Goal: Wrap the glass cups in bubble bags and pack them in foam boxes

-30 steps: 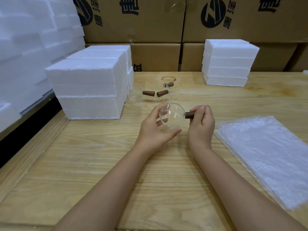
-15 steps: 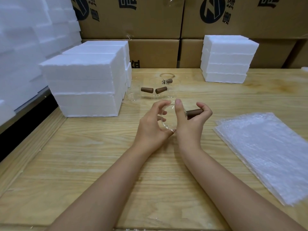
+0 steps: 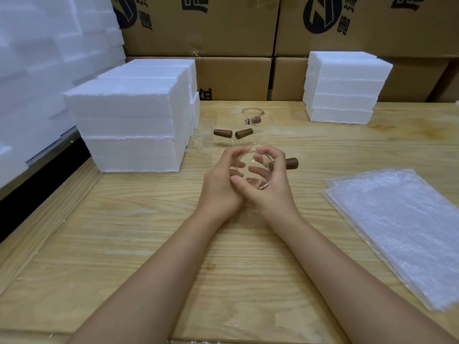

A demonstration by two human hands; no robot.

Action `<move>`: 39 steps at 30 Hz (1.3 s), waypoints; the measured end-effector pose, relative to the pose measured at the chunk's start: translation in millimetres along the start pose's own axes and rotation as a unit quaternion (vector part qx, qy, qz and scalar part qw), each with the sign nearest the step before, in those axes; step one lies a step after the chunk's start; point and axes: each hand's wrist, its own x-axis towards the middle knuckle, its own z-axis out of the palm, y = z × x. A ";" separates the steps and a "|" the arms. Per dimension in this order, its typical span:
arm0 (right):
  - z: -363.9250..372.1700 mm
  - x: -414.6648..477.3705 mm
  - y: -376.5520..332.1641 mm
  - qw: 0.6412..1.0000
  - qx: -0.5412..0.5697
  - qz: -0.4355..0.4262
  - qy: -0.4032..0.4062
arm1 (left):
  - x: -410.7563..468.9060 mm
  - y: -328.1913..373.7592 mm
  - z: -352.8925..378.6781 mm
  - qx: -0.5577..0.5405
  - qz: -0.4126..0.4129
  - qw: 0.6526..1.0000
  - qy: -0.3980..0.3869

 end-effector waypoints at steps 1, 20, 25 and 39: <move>-1.5 -0.3 0.1 1.000 -0.003 -0.006 -0.016 | 0.8 -1.0 -0.9 -0.016 -0.013 1.000 0.002; -30.8 11.8 -1.8 0.991 0.061 0.038 -0.113 | 6.3 -8.4 -5.5 -0.104 -0.033 0.994 -0.008; -21.5 11.1 -3.3 0.997 0.065 0.032 -0.008 | 4.3 -5.6 -1.6 -0.058 0.019 0.998 0.004; 2.0 6.6 3.1 0.996 0.008 0.039 0.081 | 3.0 -5.0 1.9 0.036 0.036 0.998 -0.032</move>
